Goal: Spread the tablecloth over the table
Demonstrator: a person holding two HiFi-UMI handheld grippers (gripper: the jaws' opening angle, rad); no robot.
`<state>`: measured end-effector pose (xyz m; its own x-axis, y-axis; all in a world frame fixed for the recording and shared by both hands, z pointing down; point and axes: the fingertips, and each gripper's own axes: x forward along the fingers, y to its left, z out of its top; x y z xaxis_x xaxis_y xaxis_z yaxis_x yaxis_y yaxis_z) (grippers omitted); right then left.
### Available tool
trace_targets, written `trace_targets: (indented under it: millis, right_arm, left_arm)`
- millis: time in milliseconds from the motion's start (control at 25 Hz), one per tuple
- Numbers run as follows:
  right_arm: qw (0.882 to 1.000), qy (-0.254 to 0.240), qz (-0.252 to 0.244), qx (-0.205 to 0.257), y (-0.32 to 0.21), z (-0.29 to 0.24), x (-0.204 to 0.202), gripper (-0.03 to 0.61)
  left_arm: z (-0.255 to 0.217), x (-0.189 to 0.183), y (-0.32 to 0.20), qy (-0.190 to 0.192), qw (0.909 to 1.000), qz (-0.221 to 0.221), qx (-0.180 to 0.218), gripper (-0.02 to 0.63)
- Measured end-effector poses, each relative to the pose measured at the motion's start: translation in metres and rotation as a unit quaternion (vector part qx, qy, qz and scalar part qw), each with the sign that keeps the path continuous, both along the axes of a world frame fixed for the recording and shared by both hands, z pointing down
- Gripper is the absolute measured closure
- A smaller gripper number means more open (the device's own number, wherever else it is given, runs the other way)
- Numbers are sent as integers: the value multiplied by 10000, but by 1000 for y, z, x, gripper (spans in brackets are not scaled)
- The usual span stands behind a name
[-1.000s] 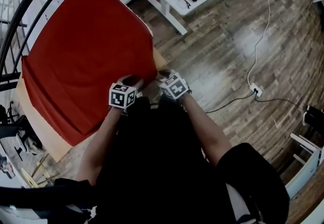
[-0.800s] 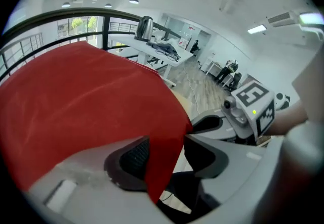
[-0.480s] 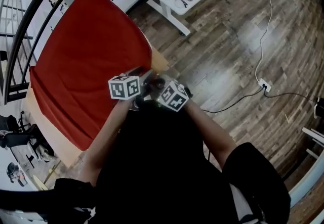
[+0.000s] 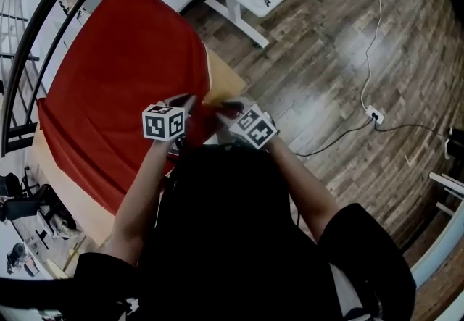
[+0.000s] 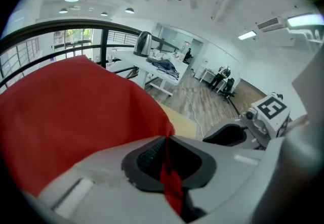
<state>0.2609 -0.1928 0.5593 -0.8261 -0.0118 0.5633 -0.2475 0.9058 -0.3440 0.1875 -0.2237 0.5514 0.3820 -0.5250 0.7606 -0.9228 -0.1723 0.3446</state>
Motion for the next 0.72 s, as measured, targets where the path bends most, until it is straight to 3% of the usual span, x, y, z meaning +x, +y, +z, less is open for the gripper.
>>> trace_targets:
  millis: [120, 200, 320, 480, 720]
  right_arm:
    - [9972, -213, 330, -642, -1, -2, -1, 459]
    - [9946, -220, 680, -758, -9, -3, -7, 479]
    - [9951, -43, 810, -573, -12, 2, -33, 483]
    - [9969, 278, 550, -489, -1, 14, -80, 462]
    - [9954, 877, 372, 83, 1, 28, -109, 444]
  left_arm:
    - [9, -34, 19, 8, 9999, -44, -152, 598]
    - [19, -51, 31, -79, 9997, -14, -252, 594]
    - [33, -70, 44, -43, 9994, -42, -343, 566]
    - [49, -81, 58, 12, 9988, 62, -484, 534]
    - [55, -79, 62, -119, 9989, 221, -390, 558]
